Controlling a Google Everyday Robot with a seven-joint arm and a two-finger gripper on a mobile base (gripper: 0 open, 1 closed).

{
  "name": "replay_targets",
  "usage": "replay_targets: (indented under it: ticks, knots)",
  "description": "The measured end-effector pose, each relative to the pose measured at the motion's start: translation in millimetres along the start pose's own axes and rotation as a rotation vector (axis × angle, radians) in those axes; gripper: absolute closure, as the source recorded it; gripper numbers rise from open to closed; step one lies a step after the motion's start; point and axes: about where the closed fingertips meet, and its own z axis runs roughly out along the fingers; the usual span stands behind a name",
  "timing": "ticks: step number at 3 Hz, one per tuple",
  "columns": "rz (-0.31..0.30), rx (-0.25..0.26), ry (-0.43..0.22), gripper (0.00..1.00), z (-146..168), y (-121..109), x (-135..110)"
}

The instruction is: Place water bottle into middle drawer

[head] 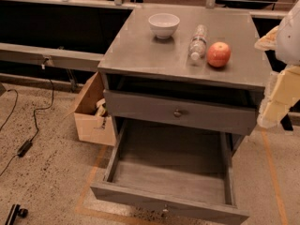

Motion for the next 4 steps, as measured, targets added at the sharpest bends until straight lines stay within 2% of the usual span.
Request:
replay_targets:
  ticks: [1,2,3,4]
  knots:
    - [0.000,0.000,0.000,0.00,0,0,0]
    - [-0.111,0.053,0.028,0.00,0,-25,-1]
    - [-0.328,0.105,0.087,0.00,10,-93,-14]
    - [-0.510,0.019,0.111,0.00,47,-142,-36]
